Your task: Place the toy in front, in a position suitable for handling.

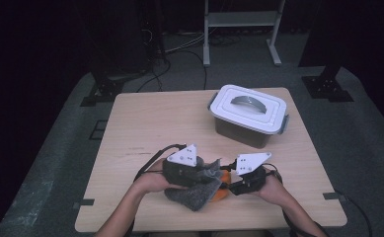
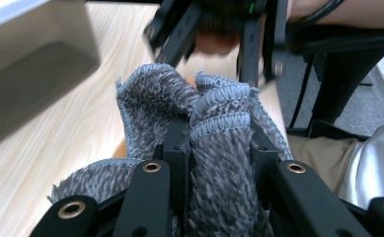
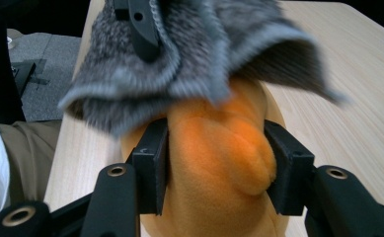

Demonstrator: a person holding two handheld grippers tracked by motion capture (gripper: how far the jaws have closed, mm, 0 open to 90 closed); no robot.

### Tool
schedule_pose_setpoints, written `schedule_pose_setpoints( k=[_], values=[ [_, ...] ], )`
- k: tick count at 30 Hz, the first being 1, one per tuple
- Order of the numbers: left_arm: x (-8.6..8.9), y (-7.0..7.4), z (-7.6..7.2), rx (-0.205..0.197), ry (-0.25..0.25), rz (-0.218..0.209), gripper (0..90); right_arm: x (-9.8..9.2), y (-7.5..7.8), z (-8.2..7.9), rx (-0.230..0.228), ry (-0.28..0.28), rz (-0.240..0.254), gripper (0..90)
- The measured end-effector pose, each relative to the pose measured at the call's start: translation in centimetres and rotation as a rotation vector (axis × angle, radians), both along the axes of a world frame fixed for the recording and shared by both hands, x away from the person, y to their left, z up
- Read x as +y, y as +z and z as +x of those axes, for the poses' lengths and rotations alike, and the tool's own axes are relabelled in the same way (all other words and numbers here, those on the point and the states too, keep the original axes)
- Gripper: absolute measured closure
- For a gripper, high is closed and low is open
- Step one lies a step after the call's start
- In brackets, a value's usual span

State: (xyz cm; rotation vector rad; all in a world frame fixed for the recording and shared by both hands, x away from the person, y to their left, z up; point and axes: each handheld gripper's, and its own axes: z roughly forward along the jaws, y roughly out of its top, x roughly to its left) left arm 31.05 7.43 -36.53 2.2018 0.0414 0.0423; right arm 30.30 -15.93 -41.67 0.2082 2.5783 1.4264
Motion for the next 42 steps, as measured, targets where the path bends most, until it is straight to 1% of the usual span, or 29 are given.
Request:
schedule_pose_setpoints(
  k=[1, 3, 6, 8, 9, 10, 12, 15, 18, 19, 20, 21, 22, 23, 24, 25, 26, 28, 29, 30, 31, 32, 33, 34, 36, 37, 39, 41, 42],
  values=[
    [-0.9, 0.2, 0.1, -0.011, -0.015, 0.015, 69.3, 0.3, 0.1, -0.2, -0.005, 0.008, -0.005, 49.3],
    [-1.3, 0.1, 0.2, -0.008, -0.019, 0.020, 69.3, 0.4, 0.0, -0.3, -0.007, 0.008, -0.006, 49.3],
    [-1.3, -0.2, 0.5, -0.002, -0.012, 0.022, 69.3, -0.4, -0.3, 0.0, 0.019, -0.003, 0.001, 50.6],
    [-0.9, -0.4, 0.7, 0.002, -0.003, 0.017, 69.3, -0.6, -0.4, 0.2, 0.023, -0.001, 0.006, 51.2],
    [-0.1, -0.7, 0.8, 0.007, 0.015, 0.007, 69.3, -1.1, -0.6, 0.4, 0.036, 0.001, 0.011, 51.9],
    [-0.1, -0.7, 0.8, 0.007, 0.015, 0.007, 69.2, -1.1, -0.6, 0.4, 0.036, 0.001, 0.011, 51.9],
    [0.8, -1.1, 1.0, 0.022, 0.039, -0.009, 69.2, -1.5, -0.6, 0.5, 0.044, 0.000, 0.011, 52.4],
    [2.6, -1.7, 1.3, 0.045, 0.086, -0.028, 68.8, -2.0, -0.9, 0.7, 0.061, 0.000, 0.015, 52.5],
    [4.5, -2.4, 1.6, 0.066, 0.133, -0.032, 68.5, -2.5, -1.0, 1.0, 0.076, 0.001, 0.017, 52.5],
    [5.5, -3.0, 1.8, 0.093, 0.155, -0.045, 68.4, -2.8, -1.1, 1.3, 0.099, -0.002, 0.030, 51.1],
    [5.5, -3.0, 1.8, 0.093, 0.155, -0.045, 68.3, -2.8, -1.1, 1.3, 0.099, -0.002, 0.030, 51.1],
    [5.8, -3.5, 1.8, 0.113, 0.156, -0.060, 68.4, -2.7, -1.1, 1.5, 0.122, 0.005, 0.029, 43.1],
    [5.8, -3.5, 1.8, 0.113, 0.156, -0.060, 68.4, -2.6, -0.8, 1.5, 0.134, 0.004, 0.012, 37.9],
    [5.6, -3.6, 1.5, 0.114, 0.145, -0.064, 68.4, -2.3, -0.3, 1.5, 0.133, 0.001, -0.013, 33.2],
    [5.6, -3.6, 1.5, 0.114, 0.145, -0.064, 68.4, -2.3, -0.3, 1.5, 0.133, 0.001, -0.013, 33.2],
    [5.1, -3.4, 1.3, 0.109, 0.131, -0.069, 68.4, -1.9, 0.7, 1.2, 0.110, -0.009, -0.038, 29.5],
    [5.1, -3.4, 1.3, 0.109, 0.131, -0.069, 68.4, -1.9, 0.7, 1.2, 0.110, -0.009, -0.038, 29.5],
    [4.4, -3.2, 1.1, 0.102, 0.111, -0.068, 68.4, -1.4, 1.6, 1.1, 0.106, -0.003, -0.008, 29.4],
    [3.6, -2.9, 1.0, 0.094, 0.093, -0.072, 68.4, -0.7, 1.7, 1.1, 0.100, 0.000, -0.010, 30.4],
    [3.6, -2.9, 1.0, 0.094, 0.093, -0.072, 68.3, -0.7, 1.7, 1.1, 0.100, 0.000, -0.010, 30.4],
    [3.3, -2.8, 0.8, 0.077, 0.089, -0.056, 68.1, 0.0, 1.5, 1.2, 0.090, 0.008, -0.039, 34.1],
    [3.3, -2.8, 0.8, 0.077, 0.089, -0.056, 68.1, 0.0, 1.5, 1.2, 0.090, 0.008, -0.039, 34.1],
    [3.7, -2.9, 1.0, 0.086, 0.095, -0.065, 68.0, -0.1, 1.1, 1.2, 0.089, 0.020, -0.029, 43.0],
    [3.7, -2.9, 1.0, 0.086, 0.095, -0.065, 68.0, -0.1, 1.1, 1.2, 0.089, 0.020, -0.029, 43.0],
    [4.4, -3.1, 1.3, 0.102, 0.113, -0.074, 67.6, -0.9, 0.7, 1.1, 0.084, 0.040, -0.025, 50.6],
    [4.7, -3.4, 1.5, 0.110, 0.124, -0.075, 67.6, -0.9, 0.7, 1.1, 0.084, 0.040, -0.025, 50.6],
    [5.2, -3.9, 1.8, 0.139, 0.142, -0.096, 67.1, -1.6, 0.4, 1.1, 0.085, 0.054, -0.020, 53.4],
    [5.3, -4.7, 2.0, 0.169, 0.138, -0.121, 66.6, -2.5, 0.1, 1.2, 0.095, 0.055, -0.007, 53.9],
    [5.3, -4.7, 2.0, 0.169, 0.138, -0.121, 66.7, -2.5, 0.1, 1.2, 0.095, 0.055, -0.007, 53.9]
  ],
)
